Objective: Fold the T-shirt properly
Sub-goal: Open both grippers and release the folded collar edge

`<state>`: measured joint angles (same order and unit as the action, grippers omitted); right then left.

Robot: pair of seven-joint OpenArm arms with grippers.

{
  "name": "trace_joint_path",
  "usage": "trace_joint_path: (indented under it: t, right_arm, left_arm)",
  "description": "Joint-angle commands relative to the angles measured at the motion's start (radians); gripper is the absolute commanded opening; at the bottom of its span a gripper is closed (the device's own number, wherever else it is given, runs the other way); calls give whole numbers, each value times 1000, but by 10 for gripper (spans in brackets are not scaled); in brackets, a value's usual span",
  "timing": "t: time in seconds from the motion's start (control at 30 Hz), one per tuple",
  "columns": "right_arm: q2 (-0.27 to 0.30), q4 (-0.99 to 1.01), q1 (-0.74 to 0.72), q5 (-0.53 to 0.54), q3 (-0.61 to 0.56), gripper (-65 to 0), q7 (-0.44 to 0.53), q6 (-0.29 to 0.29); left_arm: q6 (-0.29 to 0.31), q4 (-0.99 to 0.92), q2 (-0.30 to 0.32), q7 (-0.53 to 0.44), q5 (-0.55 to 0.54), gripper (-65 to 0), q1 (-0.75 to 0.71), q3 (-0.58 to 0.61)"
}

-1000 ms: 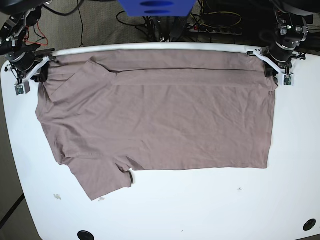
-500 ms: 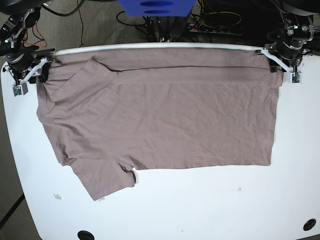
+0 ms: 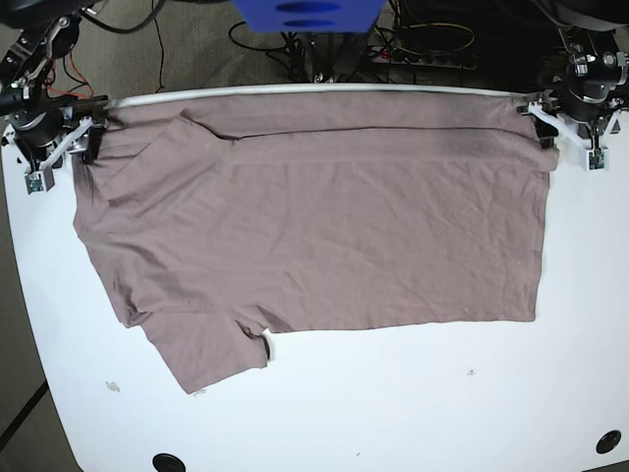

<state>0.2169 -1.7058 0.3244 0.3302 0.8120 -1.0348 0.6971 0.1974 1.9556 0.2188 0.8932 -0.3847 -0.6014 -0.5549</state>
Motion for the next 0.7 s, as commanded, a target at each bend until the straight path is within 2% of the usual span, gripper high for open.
trace_joint_path:
  t: [0.0,0.23,0.37,0.43,0.67]
  right_arm:
    - [20,-38,-29,8,9,-307,14,1]
    - [32,-44,-133,10,6,-299,-17,1]
    - [53,-30,-181,8,2,-295,-24,1]
    - [86,-6,-222,2,-5,-298,-19,1]
    - [95,3,-245,-2,-10,-300,-17,1]
  left_arm:
    - [-9,33,10,-12,8,-262,23,-17]
    - [-4,49,16,-11,16,-266,125,-31]
    - [-6,52,18,-9,20,-273,157,-27]
    - [-3,52,18,-6,16,-281,180,-15]
    - [-3,56,20,-14,19,-295,181,-7]
